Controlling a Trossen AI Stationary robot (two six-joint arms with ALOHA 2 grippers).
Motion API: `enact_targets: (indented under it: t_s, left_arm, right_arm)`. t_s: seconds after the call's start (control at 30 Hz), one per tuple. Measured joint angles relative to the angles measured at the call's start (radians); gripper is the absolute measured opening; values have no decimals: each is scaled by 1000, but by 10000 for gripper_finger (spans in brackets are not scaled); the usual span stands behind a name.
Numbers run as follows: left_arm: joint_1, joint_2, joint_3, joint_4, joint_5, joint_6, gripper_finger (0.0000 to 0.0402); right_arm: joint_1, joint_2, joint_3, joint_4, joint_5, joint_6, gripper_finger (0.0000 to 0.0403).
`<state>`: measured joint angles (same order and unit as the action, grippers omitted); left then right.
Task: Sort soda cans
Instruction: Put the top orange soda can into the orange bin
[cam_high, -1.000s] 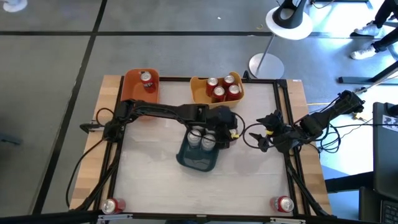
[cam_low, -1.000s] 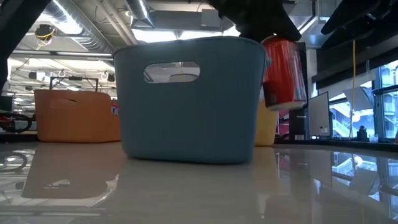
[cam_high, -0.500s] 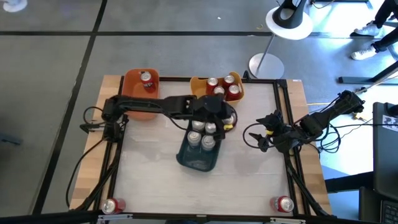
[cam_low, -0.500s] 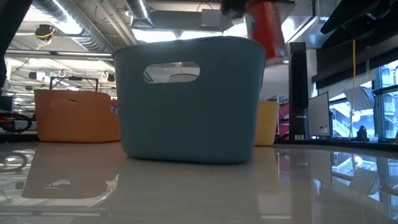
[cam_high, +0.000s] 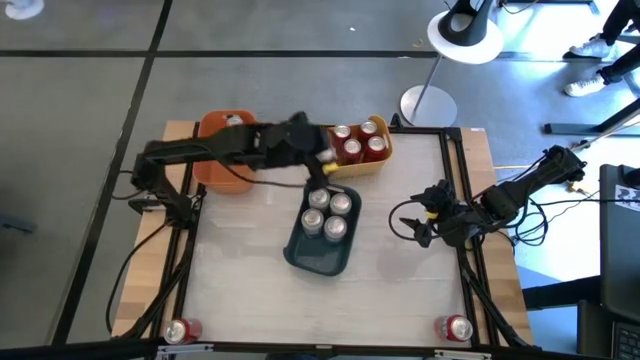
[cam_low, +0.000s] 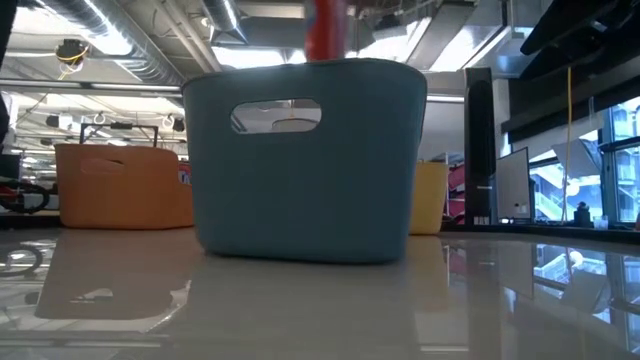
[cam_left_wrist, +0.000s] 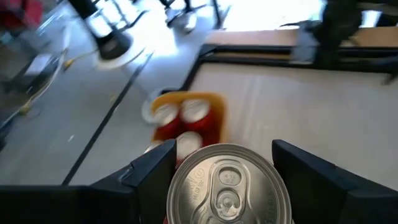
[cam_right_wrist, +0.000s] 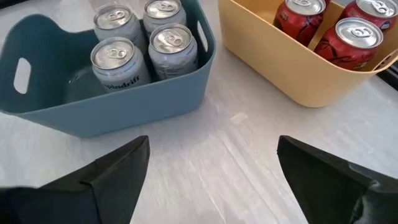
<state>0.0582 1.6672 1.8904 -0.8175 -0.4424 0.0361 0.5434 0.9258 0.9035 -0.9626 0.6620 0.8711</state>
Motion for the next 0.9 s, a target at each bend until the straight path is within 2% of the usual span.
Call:
enact_targets:
  t_s: [0.27,0.47,0.63,0.9]
  left_arm:
    - [116,-136,0,-247,-42,-146,244]
    - [213,-203,-17,-397,-123,-196,244]
    - [300,-278,-135,-409,-126,-221,245]
    - [408,-384,-412,-325,-123,-279,245]
  right_arm:
    - [0,45,0,0,0,-6,353]
    - [0,88,0,-4,0,-7,353]
    - [0,107,0,-6,13,-14,353]
    - [0,107,0,-5,40,-14,353]
